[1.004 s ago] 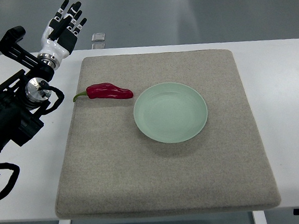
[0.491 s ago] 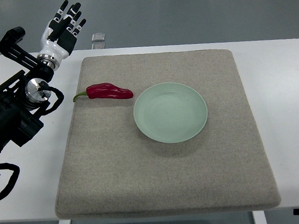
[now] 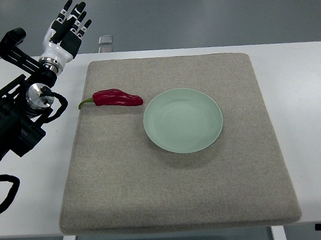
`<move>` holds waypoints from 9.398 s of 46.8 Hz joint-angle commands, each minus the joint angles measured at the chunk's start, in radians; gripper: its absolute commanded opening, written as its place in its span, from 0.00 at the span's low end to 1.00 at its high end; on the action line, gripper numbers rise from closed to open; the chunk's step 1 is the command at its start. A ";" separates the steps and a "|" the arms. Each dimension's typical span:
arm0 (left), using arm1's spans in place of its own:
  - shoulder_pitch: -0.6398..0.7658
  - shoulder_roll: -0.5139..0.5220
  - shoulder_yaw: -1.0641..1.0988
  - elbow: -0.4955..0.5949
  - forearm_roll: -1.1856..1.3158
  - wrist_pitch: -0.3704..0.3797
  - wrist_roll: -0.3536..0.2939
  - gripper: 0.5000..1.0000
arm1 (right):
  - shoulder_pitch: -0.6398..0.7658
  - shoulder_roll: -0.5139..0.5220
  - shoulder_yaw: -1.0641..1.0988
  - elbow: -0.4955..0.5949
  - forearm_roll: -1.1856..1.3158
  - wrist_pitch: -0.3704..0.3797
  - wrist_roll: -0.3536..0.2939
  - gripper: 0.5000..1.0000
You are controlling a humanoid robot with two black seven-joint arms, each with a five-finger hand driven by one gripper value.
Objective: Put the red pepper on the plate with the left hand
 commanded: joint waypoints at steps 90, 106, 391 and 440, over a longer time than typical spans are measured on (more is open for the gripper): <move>-0.163 0.176 0.400 -0.239 1.350 -0.034 0.018 0.95 | 0.000 0.000 0.000 0.000 0.000 0.000 0.000 0.86; -0.170 0.179 0.401 -0.285 1.579 -0.034 0.001 0.95 | 0.000 0.000 0.000 0.000 0.000 0.000 0.000 0.86; -0.166 0.095 0.378 -0.020 0.266 0.390 0.034 0.91 | 0.000 0.000 0.000 0.000 0.000 0.000 0.000 0.86; -0.072 0.018 0.182 0.052 -0.028 0.064 0.097 0.92 | 0.000 0.000 0.000 0.000 0.000 0.000 0.000 0.86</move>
